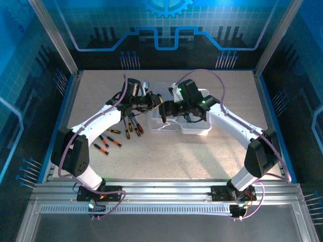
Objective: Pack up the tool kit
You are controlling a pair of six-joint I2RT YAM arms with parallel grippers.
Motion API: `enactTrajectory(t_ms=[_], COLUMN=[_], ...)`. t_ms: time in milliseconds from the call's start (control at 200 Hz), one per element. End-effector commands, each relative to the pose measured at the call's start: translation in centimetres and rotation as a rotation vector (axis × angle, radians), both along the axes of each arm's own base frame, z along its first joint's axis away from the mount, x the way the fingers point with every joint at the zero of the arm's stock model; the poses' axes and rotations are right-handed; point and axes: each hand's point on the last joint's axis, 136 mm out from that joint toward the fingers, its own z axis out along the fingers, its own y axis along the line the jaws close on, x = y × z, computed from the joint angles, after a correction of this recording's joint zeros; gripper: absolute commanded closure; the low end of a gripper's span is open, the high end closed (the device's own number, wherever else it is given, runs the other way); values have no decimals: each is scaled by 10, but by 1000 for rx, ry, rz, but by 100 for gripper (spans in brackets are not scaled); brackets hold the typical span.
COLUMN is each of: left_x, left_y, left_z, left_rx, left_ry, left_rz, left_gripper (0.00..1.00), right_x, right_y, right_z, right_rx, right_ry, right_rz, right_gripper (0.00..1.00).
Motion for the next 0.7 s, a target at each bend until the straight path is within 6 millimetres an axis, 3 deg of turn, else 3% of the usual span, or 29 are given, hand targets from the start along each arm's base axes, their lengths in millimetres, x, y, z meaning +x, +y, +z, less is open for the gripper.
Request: enactTrajectory(t_ms=[0, 300, 555, 610, 690], left_x=[-3, -4, -2, -1, 0], left_y=[-8, -12, -13, -13, -11], left_z=[41, 46, 46, 47, 47], left_rx=[-72, -107, -105, -103, -89], left_ry=[-93, -91, -95, -95, -93], left_rz=[-30, -37, -36, -40, -34], left_gripper=[100, 100, 98, 91, 65], right_x=[5, 14, 22, 23, 23], right_y=[-9, 7, 0, -2, -5], right_z=[-6, -9, -5, -3, 2], right_rx=[-42, 5, 14, 17, 22], right_ry=[17, 40, 38, 33, 23], right_rz=[-33, -12, -43, -53, -60], right_gripper=[41, 55, 89, 92, 93])
